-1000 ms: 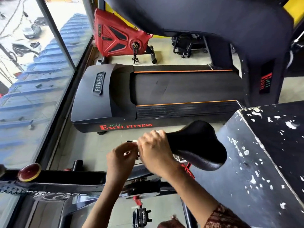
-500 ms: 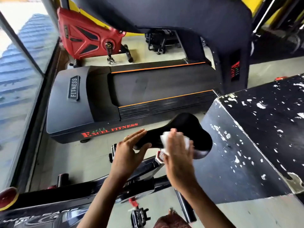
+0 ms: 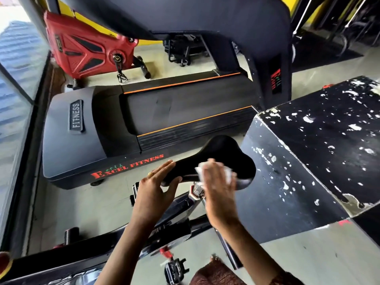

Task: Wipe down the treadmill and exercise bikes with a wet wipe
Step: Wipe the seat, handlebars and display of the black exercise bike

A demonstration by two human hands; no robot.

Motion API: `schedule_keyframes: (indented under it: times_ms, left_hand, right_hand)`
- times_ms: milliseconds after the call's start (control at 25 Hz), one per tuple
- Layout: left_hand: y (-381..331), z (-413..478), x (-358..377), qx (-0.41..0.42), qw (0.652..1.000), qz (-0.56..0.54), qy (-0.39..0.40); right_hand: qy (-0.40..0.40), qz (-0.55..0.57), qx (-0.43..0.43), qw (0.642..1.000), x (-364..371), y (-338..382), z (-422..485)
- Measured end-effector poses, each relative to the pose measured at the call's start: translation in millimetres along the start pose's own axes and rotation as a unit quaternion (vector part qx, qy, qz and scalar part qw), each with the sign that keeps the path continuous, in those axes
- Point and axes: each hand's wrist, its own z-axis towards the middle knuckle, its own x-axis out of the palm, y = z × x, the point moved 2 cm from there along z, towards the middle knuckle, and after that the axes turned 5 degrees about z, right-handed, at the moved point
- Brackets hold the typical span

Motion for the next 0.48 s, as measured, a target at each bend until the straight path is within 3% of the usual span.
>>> schedule_keyframes:
  times_ms: [80,160,280,360,480]
  left_hand:
    - [1,1,3,0.019,0.999,0.028,0.012]
    - [-2,1,4,0.037,0.997,0.062,0.007]
    - [-11,2,10,0.055,0.992,0.115,-0.012]
    - [-20,10,23,0.093,0.983,0.16,-0.002]
    - [-41,19,49,0.124,0.966,0.223,0.025]
  right_hand:
    - [0.014,0.017,-0.08,0.997,1,25,12]
    - [-0.006,-0.002,-0.107,0.994,2,8,8]
    - [-0.024,0.004,-0.007,1.0,-5,-56,-12]
    - [-0.027,0.109,0.041,0.993,-13,-76,-21]
    - [-0.018,0.295,0.108,0.949,-24,-75,-6]
